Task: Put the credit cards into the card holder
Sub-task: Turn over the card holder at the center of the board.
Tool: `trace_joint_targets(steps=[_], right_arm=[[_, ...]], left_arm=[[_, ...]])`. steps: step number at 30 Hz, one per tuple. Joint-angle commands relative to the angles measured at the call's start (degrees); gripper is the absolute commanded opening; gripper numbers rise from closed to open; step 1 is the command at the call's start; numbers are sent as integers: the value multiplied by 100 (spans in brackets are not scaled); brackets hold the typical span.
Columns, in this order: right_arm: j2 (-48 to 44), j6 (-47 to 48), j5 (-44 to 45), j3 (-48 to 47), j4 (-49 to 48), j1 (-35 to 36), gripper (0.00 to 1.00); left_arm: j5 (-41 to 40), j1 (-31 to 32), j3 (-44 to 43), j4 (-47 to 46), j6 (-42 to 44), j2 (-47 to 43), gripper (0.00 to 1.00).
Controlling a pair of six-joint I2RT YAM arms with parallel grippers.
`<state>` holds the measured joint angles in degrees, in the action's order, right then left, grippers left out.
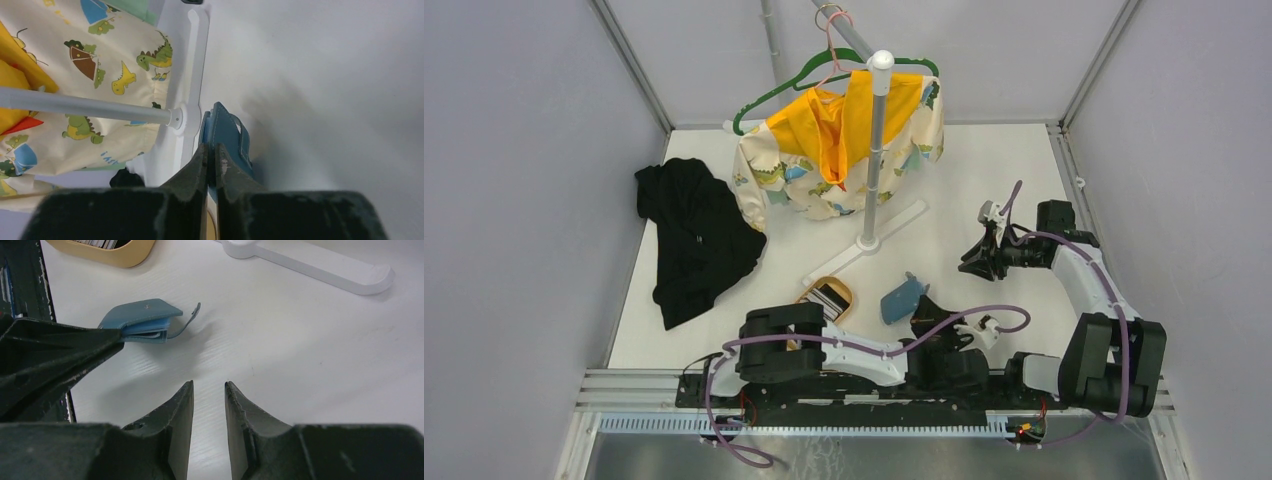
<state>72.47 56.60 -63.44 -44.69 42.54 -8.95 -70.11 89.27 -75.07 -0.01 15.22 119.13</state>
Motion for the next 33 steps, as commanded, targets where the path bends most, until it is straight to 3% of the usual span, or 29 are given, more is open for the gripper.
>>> trace_joint_targets(steps=[1, 10, 16, 20, 23, 25, 29, 30, 33], right_arm=[[37, -4, -268, -234, 95, -89, 35], [70, 50, -247, -230, 133, -107, 35], [36, 212, -120, -173, 142, -107, 38], [-128, 269, -93, -34, -26, -99, 44], [-294, 542, -240, 118, -43, -48, 47], [-391, 1245, -487, 261, 238, 50, 46], [-441, 4176, -676, 632, 1436, 648, 47], [-409, 4469, -613, 692, 1514, 842, 46], [-208, 3270, -343, 671, 552, 1304, 35]], left_arm=[[49, 126, -531, 717, -239, 206, 18], [1280, 169, -431, 1287, -1812, -51, 54], [2161, 147, -160, 1051, -2356, -740, 66], [3265, 22, 398, 464, -2707, -1534, 68], [4036, -119, 1056, -96, -2992, -2267, 68], [4261, -269, 1531, -339, -3347, -2688, 67], [5017, -1106, 2616, -881, -4183, -3378, 53], [5181, -1304, 2767, -1013, -4324, -3447, 47], [5300, -1783, 2948, -1088, -4555, -3438, 30]])
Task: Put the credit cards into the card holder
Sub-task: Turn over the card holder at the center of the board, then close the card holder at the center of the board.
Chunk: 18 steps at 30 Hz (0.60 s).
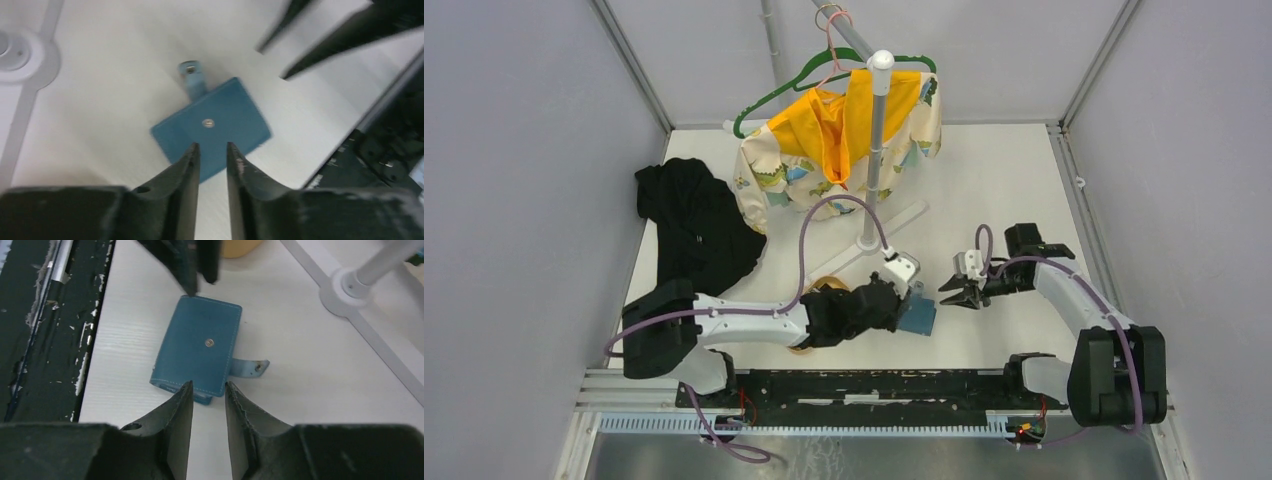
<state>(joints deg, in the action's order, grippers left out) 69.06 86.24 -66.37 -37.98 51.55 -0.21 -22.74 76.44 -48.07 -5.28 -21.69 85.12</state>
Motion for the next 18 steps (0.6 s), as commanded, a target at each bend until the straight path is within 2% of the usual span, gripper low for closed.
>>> trace_joint_targets(steps=[1, 4, 6, 8, 11, 18], right_arm=[[191, -130, 17, -14, -634, 477, 33], [180, -1508, 323, 26, -1748, 645, 35], [66, -2719, 628, 149, -2704, 774, 40], [36, -3395, 818, 207, -3270, 903, 45], [338, -3746, 886, 4, -3336, 1083, 51], [1280, -4156, 1093, -680, -2672, 1224, 50]], left_arm=[[561, -606, 224, -544, -866, 38, 26], [448, -791, 9, -373, -844, 409, 18], [414, -865, -150, -299, -765, 692, 14], [409, -906, -276, -245, -680, 925, 11], [371, -968, -325, -255, -587, 1092, 10], [723, -1091, -61, -742, -455, 1244, 10]])
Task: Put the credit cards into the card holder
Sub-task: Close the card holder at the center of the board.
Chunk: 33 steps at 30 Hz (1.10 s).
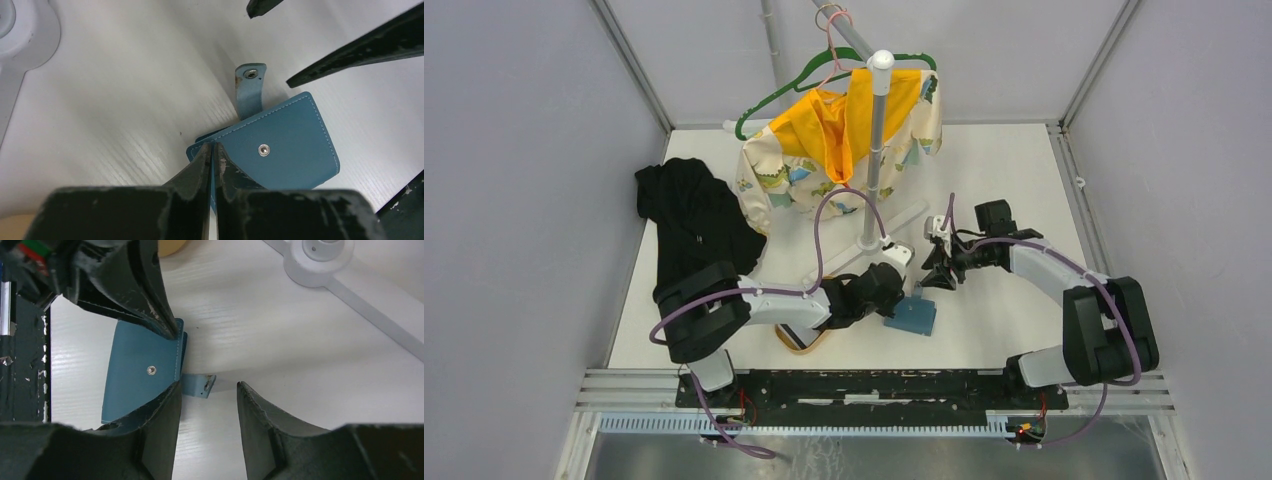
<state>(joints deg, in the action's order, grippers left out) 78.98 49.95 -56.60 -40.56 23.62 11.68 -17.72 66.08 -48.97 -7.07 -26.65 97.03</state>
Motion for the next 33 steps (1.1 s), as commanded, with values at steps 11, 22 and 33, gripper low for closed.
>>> trace_joint_targets(steps=[11, 22, 33], right_arm=[[682, -601, 180, -480, 266, 134, 44], [959, -610, 145, -655, 416, 245, 25], [1076, -498, 149, -733, 582, 331, 16]], left_arm=[[606, -76, 385, -950, -12, 13, 9], [671, -75, 603, -1147, -86, -28, 7], [707, -76, 634, -1156, -94, -153, 7]])
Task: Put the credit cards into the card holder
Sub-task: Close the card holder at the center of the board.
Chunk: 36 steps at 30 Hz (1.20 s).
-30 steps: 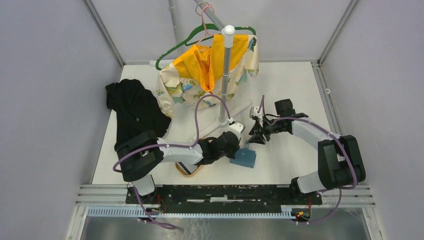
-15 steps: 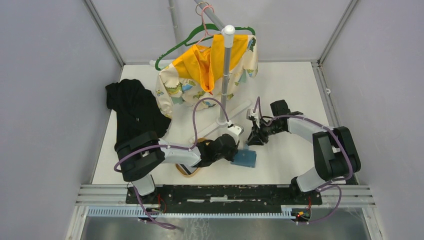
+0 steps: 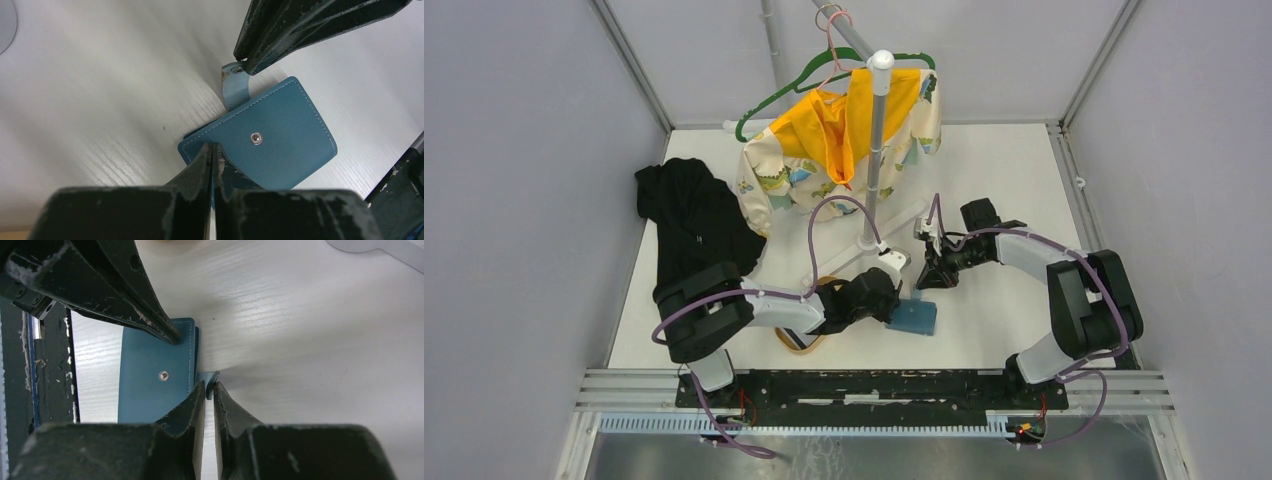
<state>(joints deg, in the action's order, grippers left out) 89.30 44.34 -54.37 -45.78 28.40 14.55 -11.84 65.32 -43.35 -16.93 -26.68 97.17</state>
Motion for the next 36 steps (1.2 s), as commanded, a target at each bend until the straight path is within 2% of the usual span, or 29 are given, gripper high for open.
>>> trace_joint_targets(steps=[1, 8, 13, 19, 24, 29, 36], right_arm=[[49, 81, -74, -212, 125, 45, 14], [-51, 394, -180, -206, 332, 70, 0], [-353, 527, -223, 5, 158, 135, 0], [-666, 817, -258, 256, 69, 247, 0], [-756, 1128, -112, 391, 161, 336, 0], [-844, 1372, -14, 501, 250, 368, 0], [-953, 1470, 83, 618, 277, 451, 0]], left_arm=[[139, 1, 73, -170, -92, -185, 7], [368, 6, 118, -215, -154, -372, 10], [626, -1, 244, -370, -277, -586, 17], [781, -7, 285, -522, -437, -481, 17], [843, -17, 290, -613, -596, -318, 16], [914, -48, 331, -606, -727, -164, 7], [968, -51, 363, -550, -905, 47, 2]])
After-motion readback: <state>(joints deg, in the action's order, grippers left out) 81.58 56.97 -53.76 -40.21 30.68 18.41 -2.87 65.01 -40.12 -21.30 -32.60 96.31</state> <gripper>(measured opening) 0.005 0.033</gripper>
